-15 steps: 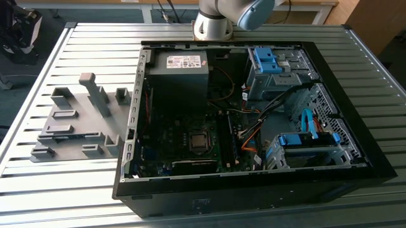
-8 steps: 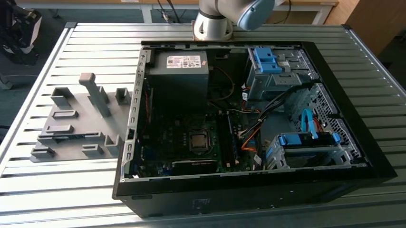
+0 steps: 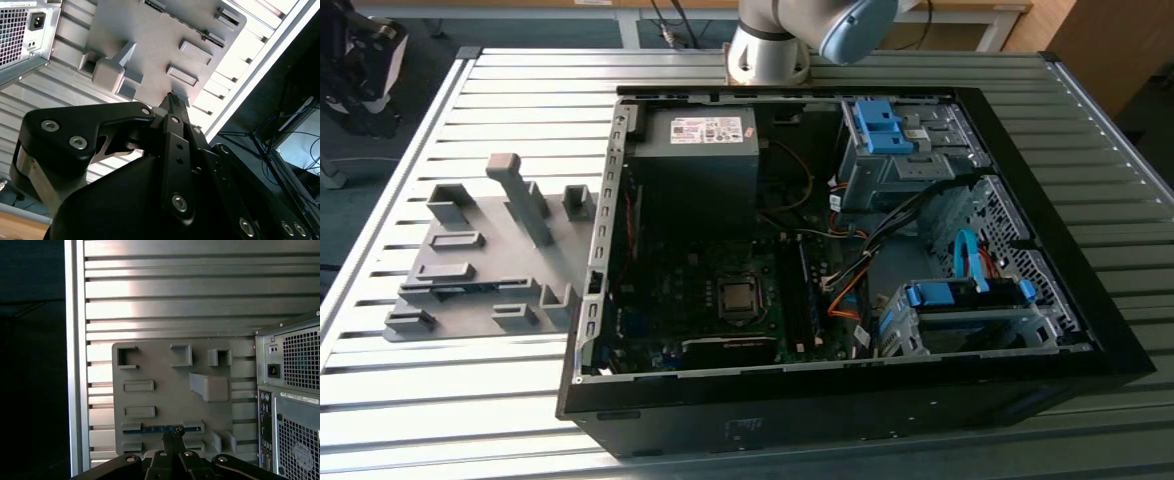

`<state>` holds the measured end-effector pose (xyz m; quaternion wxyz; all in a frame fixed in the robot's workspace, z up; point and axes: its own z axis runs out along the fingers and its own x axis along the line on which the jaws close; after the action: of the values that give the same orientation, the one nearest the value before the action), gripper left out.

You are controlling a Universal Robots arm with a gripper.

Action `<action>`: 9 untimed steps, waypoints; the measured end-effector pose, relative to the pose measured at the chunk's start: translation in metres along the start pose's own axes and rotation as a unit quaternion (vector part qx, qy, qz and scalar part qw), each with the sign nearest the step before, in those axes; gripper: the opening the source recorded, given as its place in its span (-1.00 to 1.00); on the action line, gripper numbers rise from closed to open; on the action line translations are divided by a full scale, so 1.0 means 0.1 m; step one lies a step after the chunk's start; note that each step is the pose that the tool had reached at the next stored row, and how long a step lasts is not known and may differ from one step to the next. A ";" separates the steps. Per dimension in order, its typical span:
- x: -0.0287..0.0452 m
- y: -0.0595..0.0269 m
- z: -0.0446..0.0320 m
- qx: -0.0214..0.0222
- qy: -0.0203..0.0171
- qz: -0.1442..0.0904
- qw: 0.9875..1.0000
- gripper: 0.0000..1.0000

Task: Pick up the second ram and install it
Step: 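Pick up the second ram and move it above second insertion slot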

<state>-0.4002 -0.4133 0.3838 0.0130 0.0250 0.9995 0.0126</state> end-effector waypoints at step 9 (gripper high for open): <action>0.001 -0.024 -0.001 0.000 0.001 -0.021 1.000 -0.79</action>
<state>-0.4004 -0.4156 0.3838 0.0127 0.0042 0.9998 0.0129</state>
